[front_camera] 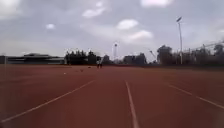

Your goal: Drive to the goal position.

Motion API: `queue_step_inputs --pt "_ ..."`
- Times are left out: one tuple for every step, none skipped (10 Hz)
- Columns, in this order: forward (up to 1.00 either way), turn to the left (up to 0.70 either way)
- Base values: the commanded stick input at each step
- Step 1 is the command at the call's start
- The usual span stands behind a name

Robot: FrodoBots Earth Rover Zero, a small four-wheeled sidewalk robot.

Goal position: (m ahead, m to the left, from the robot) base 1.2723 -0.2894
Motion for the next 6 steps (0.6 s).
queue_step_inputs --pt "0.45 0.00" --pt "0.45 0.00" --pt "0.45 0.00" --pt "0.45 0.00" --pt "0.45 0.00" --pt "0.45 0.00"
